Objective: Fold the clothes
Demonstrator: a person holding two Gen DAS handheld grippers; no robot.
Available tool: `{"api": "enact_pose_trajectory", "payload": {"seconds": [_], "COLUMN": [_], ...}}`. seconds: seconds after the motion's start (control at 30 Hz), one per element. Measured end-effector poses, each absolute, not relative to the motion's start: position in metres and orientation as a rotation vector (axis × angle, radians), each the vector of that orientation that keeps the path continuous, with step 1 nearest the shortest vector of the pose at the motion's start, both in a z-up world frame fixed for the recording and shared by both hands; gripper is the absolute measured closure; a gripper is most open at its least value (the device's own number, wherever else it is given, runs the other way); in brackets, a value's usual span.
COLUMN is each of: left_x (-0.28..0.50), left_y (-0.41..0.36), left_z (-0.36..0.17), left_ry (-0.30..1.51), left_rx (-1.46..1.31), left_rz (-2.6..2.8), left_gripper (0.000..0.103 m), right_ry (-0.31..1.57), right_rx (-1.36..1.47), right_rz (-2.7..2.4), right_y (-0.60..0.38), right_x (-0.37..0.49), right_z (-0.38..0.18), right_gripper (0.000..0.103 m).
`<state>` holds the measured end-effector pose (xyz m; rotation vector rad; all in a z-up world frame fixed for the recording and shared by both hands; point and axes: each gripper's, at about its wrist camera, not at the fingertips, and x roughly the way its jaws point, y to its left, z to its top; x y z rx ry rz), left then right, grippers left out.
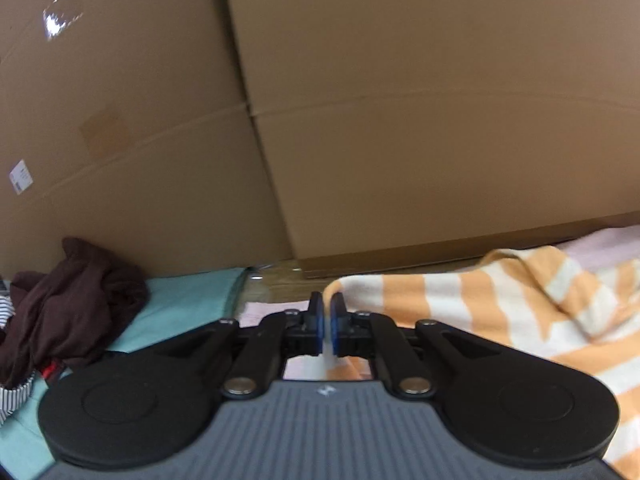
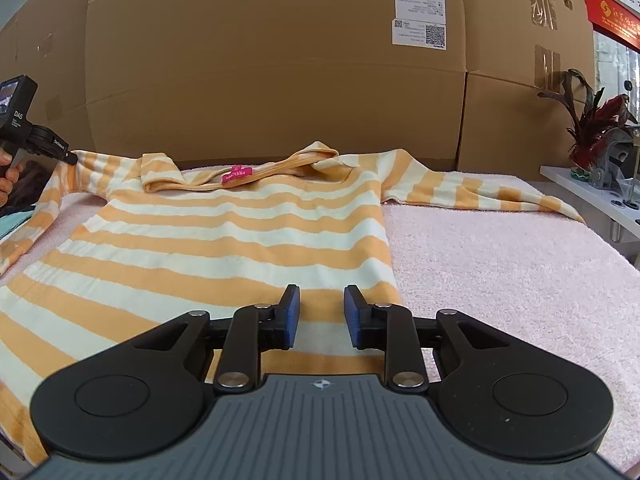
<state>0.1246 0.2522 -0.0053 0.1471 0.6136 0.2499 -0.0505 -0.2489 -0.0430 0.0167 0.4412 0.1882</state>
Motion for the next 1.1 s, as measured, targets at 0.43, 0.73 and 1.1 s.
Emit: {"api": "enact_pose_trajectory", "payload": {"seconds": [0.43,0.73,1.1], "left_x": [0.063,0.047,0.139], "left_y": [0.277,0.183,0.136], "left_z": [0.012,0.016,-0.035], "left_ry": [0.629,0.554,0.748], "left_rx": [0.129,0.213,0.108], "left_rz": [0.144,-0.213,-0.298], "left_gripper": [0.074,0.078,0.085], "right_ry": [0.491,0.505,0.665], "right_rx": [0.145,-0.039,-0.052], "right_rz": [0.319,0.342,0.389], "right_y": [-0.272,-0.239,-0.210], "right_x": [-0.041,0.033,0.137], "right_z": [-0.015,0.004,-0.009], "right_gripper": [0.076,0.099,0.094]}}
